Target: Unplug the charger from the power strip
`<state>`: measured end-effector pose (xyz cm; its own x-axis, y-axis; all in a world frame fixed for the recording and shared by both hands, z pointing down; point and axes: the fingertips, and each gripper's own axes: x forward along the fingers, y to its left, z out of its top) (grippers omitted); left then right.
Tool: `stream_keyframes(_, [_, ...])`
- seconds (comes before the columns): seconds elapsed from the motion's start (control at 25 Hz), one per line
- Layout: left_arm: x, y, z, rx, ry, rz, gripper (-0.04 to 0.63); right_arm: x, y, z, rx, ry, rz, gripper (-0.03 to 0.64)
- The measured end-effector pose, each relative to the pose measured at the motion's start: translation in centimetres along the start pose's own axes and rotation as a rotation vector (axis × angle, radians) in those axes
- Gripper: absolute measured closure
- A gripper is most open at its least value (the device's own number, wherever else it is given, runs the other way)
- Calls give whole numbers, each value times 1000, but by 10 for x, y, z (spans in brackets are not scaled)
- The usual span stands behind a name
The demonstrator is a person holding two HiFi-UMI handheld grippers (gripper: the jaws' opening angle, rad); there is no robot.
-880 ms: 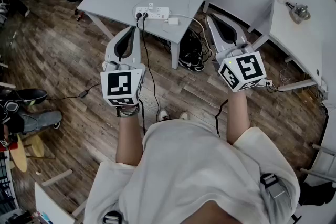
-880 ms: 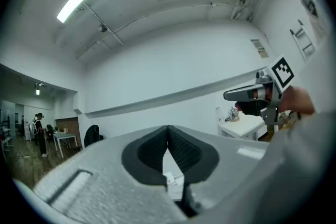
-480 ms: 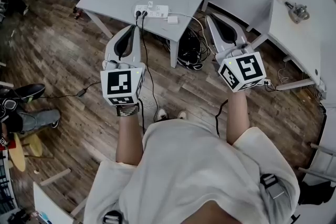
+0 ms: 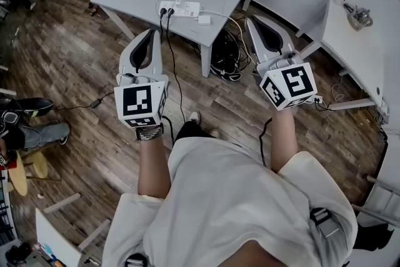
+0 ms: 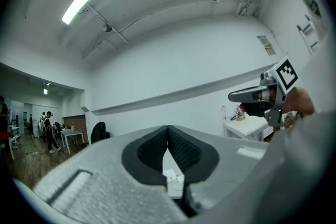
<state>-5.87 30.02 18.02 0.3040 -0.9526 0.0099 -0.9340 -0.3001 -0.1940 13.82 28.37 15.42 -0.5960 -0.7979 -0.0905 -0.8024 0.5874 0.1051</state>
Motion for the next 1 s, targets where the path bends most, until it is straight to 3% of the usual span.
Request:
stream_keyframes(0.36, [37, 24, -24, -11, 15, 25, 594, 42, -13, -24, -5, 18, 26, 615])
stream_keyframes(1.0, [199, 110, -63, -27, 43, -35, 594, 205, -76, -58, -14, 41, 0, 614])
